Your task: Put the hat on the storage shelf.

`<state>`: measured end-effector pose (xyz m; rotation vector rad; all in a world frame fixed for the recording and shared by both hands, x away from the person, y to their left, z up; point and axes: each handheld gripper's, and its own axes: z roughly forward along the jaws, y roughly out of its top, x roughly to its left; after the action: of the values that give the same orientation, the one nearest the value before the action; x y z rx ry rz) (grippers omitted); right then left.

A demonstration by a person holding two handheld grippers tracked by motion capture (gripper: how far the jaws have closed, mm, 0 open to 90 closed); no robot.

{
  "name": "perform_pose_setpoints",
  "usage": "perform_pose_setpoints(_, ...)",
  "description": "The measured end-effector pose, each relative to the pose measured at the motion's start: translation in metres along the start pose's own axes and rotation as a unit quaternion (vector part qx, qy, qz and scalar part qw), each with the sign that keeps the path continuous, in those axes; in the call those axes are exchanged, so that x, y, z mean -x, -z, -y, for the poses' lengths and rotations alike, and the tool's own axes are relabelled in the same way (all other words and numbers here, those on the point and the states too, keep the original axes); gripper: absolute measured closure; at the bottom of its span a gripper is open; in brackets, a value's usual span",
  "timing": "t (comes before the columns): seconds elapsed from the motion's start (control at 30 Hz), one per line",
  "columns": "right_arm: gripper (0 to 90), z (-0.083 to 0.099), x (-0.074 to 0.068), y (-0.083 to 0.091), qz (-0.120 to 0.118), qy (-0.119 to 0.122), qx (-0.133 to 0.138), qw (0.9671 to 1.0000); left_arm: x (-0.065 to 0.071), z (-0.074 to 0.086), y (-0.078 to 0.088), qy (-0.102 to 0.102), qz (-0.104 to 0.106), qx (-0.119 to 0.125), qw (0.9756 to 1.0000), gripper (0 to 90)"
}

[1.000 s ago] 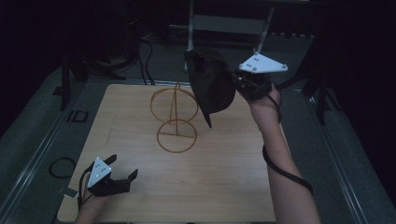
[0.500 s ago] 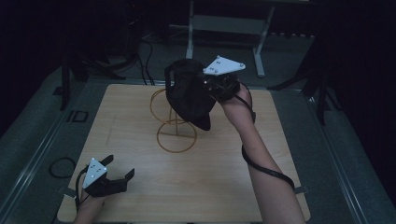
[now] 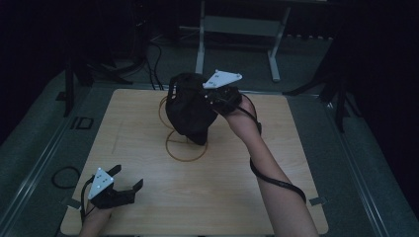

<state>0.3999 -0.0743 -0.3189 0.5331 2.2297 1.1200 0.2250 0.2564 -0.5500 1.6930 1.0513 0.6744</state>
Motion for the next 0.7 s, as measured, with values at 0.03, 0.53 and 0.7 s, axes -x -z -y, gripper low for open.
perform_pose_setpoints(0.03,89.5,0.001,-0.001,-0.002,-0.004,0.000,-0.002,1.0000,0.000,0.000,0.000,0.000,0.000,0.000,1.0000,4.2)
perform_pose_setpoints(0.53,88.7,0.013,-0.007,-0.019,-0.038,-0.009,-0.019,0.9991,-0.001,0.001,0.003,-0.002,-0.002,0.005,1.0000,4.2)
perform_pose_setpoints(0.7,85.3,0.013,-0.006,-0.021,-0.044,-0.015,-0.017,0.9988,-0.002,0.001,0.004,0.002,-0.003,0.005,1.0000,4.3)
